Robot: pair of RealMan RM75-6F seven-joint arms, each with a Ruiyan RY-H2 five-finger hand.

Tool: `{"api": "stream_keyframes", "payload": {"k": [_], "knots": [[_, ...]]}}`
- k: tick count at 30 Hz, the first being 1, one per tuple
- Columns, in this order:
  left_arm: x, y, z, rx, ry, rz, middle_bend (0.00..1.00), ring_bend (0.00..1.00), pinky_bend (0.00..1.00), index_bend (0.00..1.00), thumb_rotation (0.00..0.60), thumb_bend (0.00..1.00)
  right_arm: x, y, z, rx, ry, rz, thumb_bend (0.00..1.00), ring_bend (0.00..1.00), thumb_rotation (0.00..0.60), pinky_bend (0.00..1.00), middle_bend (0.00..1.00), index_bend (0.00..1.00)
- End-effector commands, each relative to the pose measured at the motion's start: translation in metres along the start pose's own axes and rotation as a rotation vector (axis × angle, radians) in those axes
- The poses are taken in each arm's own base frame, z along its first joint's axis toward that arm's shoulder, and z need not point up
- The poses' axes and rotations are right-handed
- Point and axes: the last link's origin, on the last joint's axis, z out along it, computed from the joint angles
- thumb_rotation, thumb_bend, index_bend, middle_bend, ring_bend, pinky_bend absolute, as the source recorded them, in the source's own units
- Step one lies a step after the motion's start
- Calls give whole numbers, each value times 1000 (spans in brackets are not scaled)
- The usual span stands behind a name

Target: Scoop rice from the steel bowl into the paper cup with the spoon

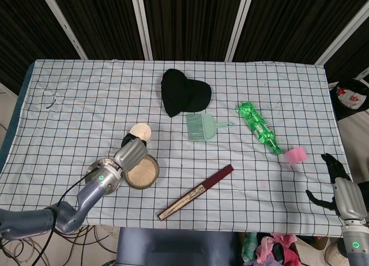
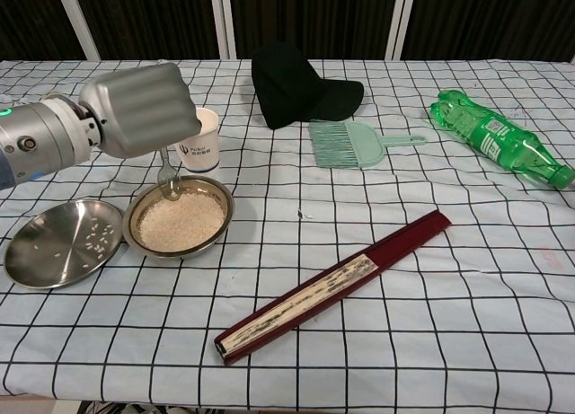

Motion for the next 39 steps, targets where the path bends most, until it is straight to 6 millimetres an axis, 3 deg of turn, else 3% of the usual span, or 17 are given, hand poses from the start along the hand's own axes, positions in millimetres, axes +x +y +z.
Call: {"api": "stream_keyframes", "payload": {"k": [1, 25, 39], "knots": [[2, 0, 1, -7, 7, 9, 1000, 1000, 1000, 736, 600, 468, 0, 0, 0, -1, 1, 0, 209, 0, 600, 174, 0, 0], [7, 20, 1, -84, 41, 74, 1000, 1000, 1000, 739, 600, 469, 1, 0, 0, -2, 3, 5, 208, 0, 600, 174, 0, 0], [12, 17, 3, -121, 102, 193, 1000, 1000, 1000, 740, 600, 469, 1, 0, 0, -5, 4, 18, 209, 0, 600, 174, 0, 0]]}}
